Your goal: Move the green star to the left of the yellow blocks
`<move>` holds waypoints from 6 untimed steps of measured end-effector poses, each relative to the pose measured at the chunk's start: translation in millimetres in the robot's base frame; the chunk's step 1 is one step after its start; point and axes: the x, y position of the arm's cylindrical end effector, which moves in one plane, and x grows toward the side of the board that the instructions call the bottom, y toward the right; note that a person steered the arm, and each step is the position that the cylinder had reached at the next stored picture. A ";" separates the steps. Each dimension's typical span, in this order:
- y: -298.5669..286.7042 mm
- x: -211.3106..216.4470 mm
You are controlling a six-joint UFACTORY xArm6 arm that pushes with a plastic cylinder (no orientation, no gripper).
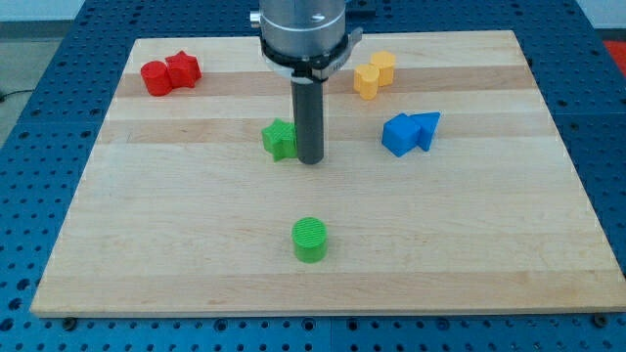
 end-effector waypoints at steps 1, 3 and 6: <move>-37.2 4.4; -50.6 -41.4; 66.8 -122.9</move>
